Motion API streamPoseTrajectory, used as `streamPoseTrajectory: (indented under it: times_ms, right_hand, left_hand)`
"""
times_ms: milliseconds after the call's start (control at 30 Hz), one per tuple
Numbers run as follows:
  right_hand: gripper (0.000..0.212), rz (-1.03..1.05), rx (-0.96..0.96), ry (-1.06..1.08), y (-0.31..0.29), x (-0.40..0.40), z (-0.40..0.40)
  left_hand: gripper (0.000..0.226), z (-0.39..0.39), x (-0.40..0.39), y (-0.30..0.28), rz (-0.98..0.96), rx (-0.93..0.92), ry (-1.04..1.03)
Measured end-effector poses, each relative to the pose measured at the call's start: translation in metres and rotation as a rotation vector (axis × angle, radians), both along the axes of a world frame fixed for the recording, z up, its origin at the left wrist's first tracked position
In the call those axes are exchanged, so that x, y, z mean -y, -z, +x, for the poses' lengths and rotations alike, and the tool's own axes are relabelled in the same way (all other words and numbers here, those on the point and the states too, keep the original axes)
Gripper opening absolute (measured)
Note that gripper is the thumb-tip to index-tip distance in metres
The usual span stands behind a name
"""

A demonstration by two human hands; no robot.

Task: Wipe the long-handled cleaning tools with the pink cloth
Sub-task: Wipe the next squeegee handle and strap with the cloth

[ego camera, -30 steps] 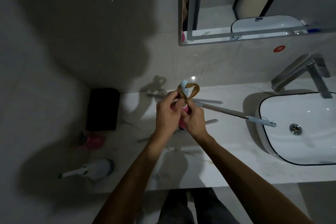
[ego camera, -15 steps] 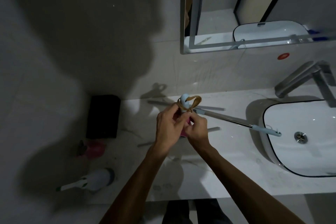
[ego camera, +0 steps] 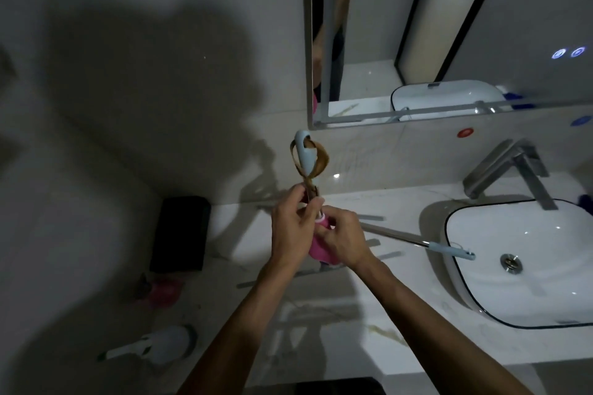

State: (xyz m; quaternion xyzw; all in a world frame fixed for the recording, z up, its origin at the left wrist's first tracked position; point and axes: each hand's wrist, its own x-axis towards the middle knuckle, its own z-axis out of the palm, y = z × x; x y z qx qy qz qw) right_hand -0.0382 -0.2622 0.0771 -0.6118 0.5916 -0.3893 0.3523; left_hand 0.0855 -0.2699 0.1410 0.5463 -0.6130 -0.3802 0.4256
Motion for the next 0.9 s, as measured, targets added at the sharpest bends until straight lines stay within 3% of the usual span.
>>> streamPoseTrajectory:
  times_ms: [133, 267, 400, 600, 667, 900]
  right_hand:
    - [0.022, -0.019, 0.055, 0.028, -0.018, -0.009, -0.001]
    - [0.004, 0.167, -0.033, -0.034, -0.011, -0.024, -0.008]
    - [0.013, 0.275, -0.043, -0.064, -0.02, -0.038, -0.015]
    - [0.003, 0.105, -0.064, -0.027, -0.035, -0.043, -0.011]
    - [0.009, 0.043, -0.04, -0.027, -0.044, -0.04, -0.006]
    - [0.01, -0.054, -0.016, -0.013, -0.057, -0.032, -0.004]
  left_hand:
    - [0.016, -0.005, -0.001, -0.033, -0.13, -0.035, -0.018]
    - [0.019, -0.003, -0.004, -0.065, -0.215, -0.086, -0.073]
    - [0.024, -0.003, -0.011, -0.081, -0.183, -0.152, -0.189]
    - [0.017, 0.001, -0.008, -0.079, -0.124, -0.084, -0.241]
    - [0.009, -0.002, -0.011, -0.073, -0.092, -0.055, -0.211]
    - [0.013, -0.006, -0.018, -0.068, -0.078, -0.044, -0.057]
